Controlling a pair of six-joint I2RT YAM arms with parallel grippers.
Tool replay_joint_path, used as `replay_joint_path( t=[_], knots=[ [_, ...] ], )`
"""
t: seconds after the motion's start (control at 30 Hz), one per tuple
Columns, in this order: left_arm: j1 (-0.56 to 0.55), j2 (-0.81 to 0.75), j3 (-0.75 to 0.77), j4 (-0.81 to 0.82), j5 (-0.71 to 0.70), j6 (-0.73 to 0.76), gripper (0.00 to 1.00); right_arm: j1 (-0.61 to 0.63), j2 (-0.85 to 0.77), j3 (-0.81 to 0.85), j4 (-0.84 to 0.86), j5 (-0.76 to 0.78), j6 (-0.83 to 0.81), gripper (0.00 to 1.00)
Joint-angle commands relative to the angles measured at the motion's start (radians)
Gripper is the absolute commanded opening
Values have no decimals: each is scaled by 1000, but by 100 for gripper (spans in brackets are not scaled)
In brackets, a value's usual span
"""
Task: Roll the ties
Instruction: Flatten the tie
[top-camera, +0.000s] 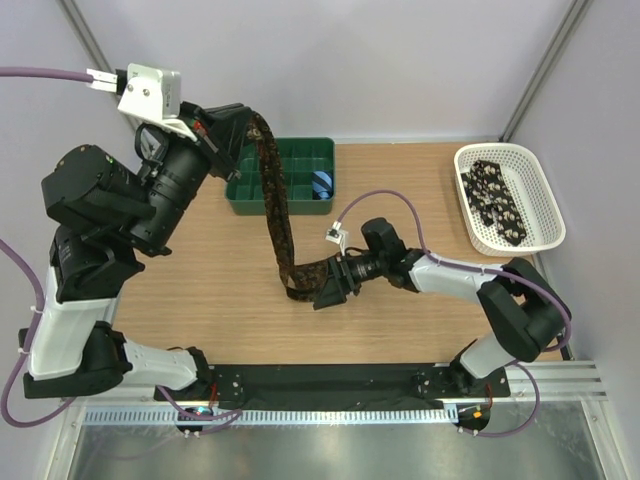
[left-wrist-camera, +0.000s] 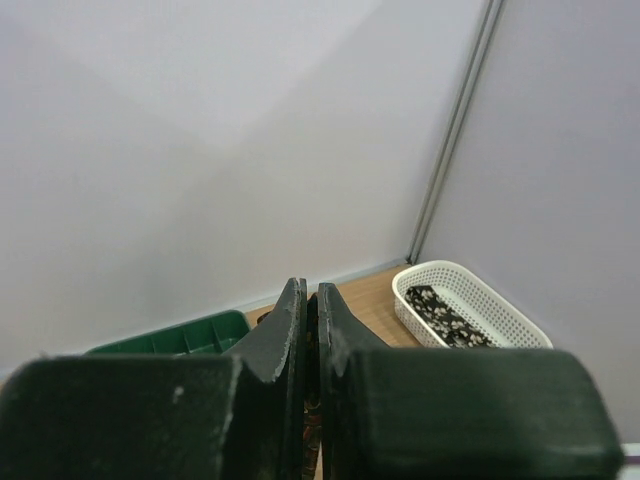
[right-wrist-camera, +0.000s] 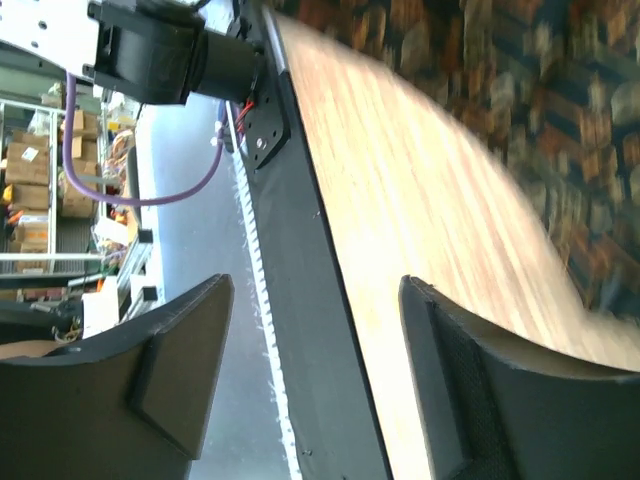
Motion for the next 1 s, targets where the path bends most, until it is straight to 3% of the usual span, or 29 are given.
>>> replay_joint_path(
  t=[0.0,0.17,0.27,0.57,0.7,0.83,0.9,0.93,0.97],
  knots=[
    [3,11,27,80,-34,35,0,1,-41,5,65,56,-27,81],
    [3,22,42,81,7,31,0,8,-121,-14,57,309,-102,93],
    [3,28,50,83,12,40,0,38,-152,-84,198,435,-140,94],
    [3,16,67,64,3,66,0,145,8,-106,625,501,-199,94],
    [3,4,58,73,3,58,1,172,75,14,518,514,-220,94],
    [3,2,64,78,7,61,0,193,83,13,609,524,-222,95],
    [3,-2,65,83,15,54,1,199,120,58,559,526,-241,95],
    [3,-4,65,84,21,52,1,202,137,87,530,529,-240,92],
    [3,-10,65,89,24,52,1,202,156,144,498,528,-237,78]
  ],
)
